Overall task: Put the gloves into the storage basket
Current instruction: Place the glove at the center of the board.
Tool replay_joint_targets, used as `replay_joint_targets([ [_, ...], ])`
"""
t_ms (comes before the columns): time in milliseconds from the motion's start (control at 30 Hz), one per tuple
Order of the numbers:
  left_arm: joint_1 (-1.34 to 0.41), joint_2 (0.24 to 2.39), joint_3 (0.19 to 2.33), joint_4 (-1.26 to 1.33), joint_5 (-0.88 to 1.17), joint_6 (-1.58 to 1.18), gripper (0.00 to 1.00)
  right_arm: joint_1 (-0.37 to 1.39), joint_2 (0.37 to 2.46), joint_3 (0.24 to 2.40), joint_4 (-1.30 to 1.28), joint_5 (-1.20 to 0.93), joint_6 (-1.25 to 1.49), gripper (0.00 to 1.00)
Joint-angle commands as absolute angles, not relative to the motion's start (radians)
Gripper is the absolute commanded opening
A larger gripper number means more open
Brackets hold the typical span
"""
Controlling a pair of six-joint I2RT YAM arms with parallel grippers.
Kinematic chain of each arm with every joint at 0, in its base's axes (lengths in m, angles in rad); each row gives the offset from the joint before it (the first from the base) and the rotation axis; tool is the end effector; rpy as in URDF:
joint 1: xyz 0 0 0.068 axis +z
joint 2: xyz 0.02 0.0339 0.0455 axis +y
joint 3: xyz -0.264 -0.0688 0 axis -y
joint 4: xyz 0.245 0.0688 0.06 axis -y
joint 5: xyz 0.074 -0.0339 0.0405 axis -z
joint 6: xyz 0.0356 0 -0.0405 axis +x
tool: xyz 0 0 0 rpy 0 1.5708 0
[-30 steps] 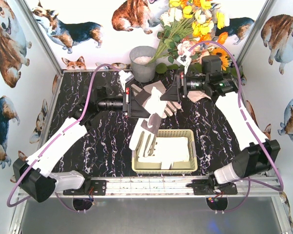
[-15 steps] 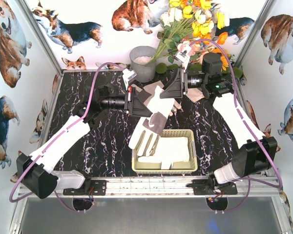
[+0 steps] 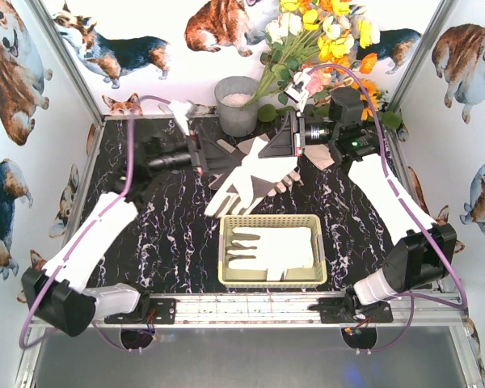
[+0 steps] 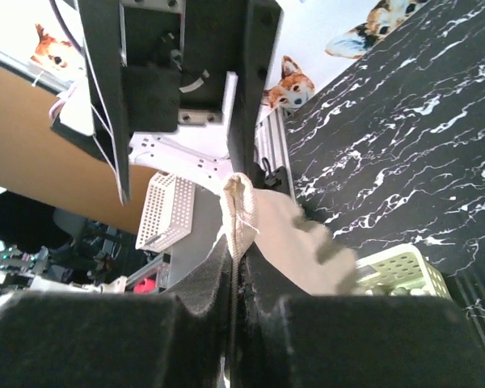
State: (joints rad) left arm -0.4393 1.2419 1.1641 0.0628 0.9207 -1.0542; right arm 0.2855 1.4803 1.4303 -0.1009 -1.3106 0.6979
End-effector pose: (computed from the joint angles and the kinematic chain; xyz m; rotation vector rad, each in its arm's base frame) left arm 0.2406 -0.1444 0.4027 0.2837 1.9166 -1.7985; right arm 0.3032 0.1248 0.4116 -0.7281 1.8359 1.7852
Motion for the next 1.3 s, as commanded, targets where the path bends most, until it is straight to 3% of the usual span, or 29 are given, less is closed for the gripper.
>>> replay_joint_targets([
  [0,-0.375,1.171,1.297,-0.223,0.761,-0.838,0.69,0.284,1.473,1.484,-0.178,-1.218,0.631,0.0],
  [167,-0.442,1.222,1.515,-0.624,0.52,-0.525,0.74,0.285,1.48,1.523,-0.298,-1.12,0.586,0.0],
  [467,-0.684,1.306,1.612,-0.747,0.095,-0.34,0.86,0.293,1.459,1.526,-0.393,-1.01,0.589,0.0],
  [700,-0.748,1.367,1.585,-0.643,0.078,-0.283,0.92,0.307,1.476,1.551,-0.41,-1.04,0.591,0.0],
  [967,-0.749,1.441,1.585,-0.665,0.112,-0.204,0.92,0.313,1.493,1.571,-0.381,-1.097,0.627,0.0],
  [1033,-0.749,1.443,1.585,-0.667,0.116,-0.194,0.84,0.313,1.493,1.569,-0.381,-1.097,0.628,0.0],
  [1100,-0.749,1.446,1.585,-0.674,0.127,-0.195,0.64,0.313,1.489,1.563,-0.383,-1.086,0.624,0.0],
  [1267,-0.749,1.43,1.554,-0.71,0.116,-0.212,0.34,0.313,1.486,1.555,-0.423,-1.025,0.586,0.0],
])
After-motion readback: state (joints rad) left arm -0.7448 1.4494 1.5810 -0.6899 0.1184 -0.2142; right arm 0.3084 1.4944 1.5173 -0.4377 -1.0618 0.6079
